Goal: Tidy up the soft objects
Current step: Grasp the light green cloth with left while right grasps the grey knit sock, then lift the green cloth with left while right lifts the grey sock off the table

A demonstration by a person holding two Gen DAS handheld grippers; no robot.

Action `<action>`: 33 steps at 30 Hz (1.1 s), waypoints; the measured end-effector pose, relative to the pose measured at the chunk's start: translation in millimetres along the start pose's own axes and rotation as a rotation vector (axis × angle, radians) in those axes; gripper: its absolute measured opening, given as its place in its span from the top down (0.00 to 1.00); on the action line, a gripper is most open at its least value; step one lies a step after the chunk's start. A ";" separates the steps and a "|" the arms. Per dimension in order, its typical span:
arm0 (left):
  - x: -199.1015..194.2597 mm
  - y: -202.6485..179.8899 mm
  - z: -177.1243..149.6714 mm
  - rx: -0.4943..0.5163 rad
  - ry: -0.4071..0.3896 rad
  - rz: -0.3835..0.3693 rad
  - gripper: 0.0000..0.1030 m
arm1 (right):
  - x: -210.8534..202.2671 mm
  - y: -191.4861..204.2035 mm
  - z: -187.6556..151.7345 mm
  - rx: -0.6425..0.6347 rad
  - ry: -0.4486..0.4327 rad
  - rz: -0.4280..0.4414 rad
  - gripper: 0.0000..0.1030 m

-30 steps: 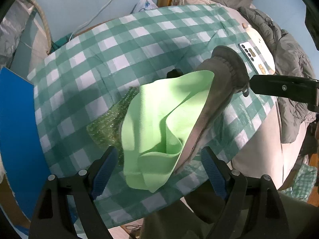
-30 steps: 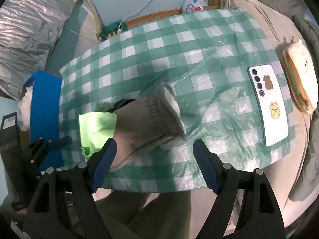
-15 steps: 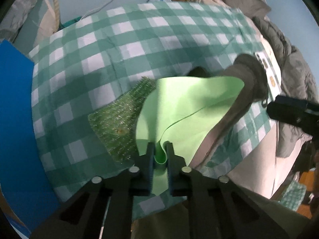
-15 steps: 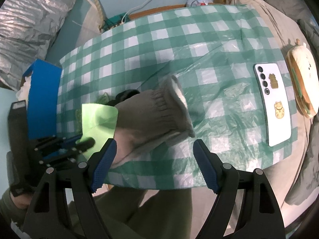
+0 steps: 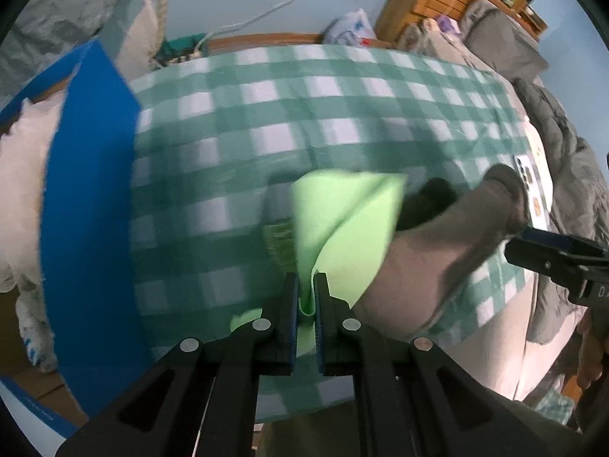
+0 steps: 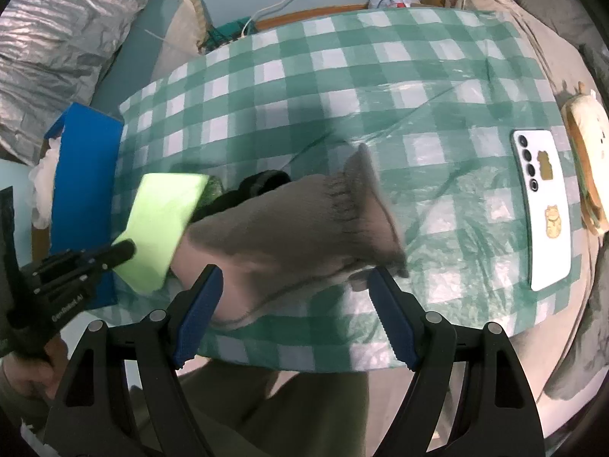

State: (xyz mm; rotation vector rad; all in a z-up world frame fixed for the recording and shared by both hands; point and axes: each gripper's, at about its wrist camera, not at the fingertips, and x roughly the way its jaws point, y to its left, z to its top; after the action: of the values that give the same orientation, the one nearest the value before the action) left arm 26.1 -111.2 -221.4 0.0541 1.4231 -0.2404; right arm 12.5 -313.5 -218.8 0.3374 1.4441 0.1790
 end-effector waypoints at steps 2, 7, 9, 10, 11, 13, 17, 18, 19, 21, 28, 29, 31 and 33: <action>1.2 10.2 -0.1 -0.026 0.004 0.011 0.93 | 3.6 1.8 1.0 0.012 0.010 0.003 0.20; 8.8 24.5 -1.5 -0.045 0.030 0.036 0.93 | 5.6 3.9 2.5 0.057 0.008 0.012 0.20; 10.8 25.4 -2.9 -0.040 0.037 0.038 0.92 | 4.9 4.4 4.3 0.084 0.007 0.013 0.20; 12.4 25.9 -3.5 -0.037 0.043 0.037 0.89 | 4.1 4.1 5.9 0.104 0.005 0.011 0.20; 13.5 26.5 -3.9 -0.033 0.047 0.037 0.84 | 3.7 4.1 7.3 0.117 0.004 0.009 0.20; 14.8 26.9 -4.8 -0.029 0.047 0.031 0.71 | 2.8 3.8 12.0 0.153 -0.004 0.005 0.20; 13.0 26.2 -4.8 -0.017 0.030 0.014 0.46 | 4.8 2.6 19.5 0.213 -0.008 -0.020 0.20; 13.6 25.4 -4.4 -0.010 0.032 0.009 0.45 | 6.6 1.7 21.6 0.233 -0.005 -0.030 0.20; 14.2 24.8 -3.9 -0.005 0.032 0.006 0.43 | 8.3 0.7 23.1 0.250 -0.004 -0.032 0.20; 16.8 22.8 -2.4 0.014 0.037 0.008 0.38 | 12.8 -0.9 25.6 0.290 -0.002 -0.049 0.20; 29.8 18.5 4.3 0.064 0.064 0.025 0.30 | 28.6 -5.2 23.9 0.366 0.020 -0.097 0.20; 32.7 17.3 5.6 0.069 0.069 0.029 0.30 | 29.8 -6.0 22.5 0.375 0.023 -0.100 0.20; 39.0 16.3 6.9 0.078 0.084 0.036 0.28 | 33.3 -8.3 19.6 0.396 0.029 -0.101 0.20; 45.8 15.4 7.7 0.089 0.101 0.050 0.28 | 36.4 -11.4 17.0 0.415 0.030 -0.101 0.19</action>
State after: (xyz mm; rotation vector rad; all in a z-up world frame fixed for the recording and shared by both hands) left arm 42.4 -103.7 -266.9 0.1769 1.5091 -0.2627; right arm 32.9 -314.5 -255.3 0.5994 1.5207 -0.2026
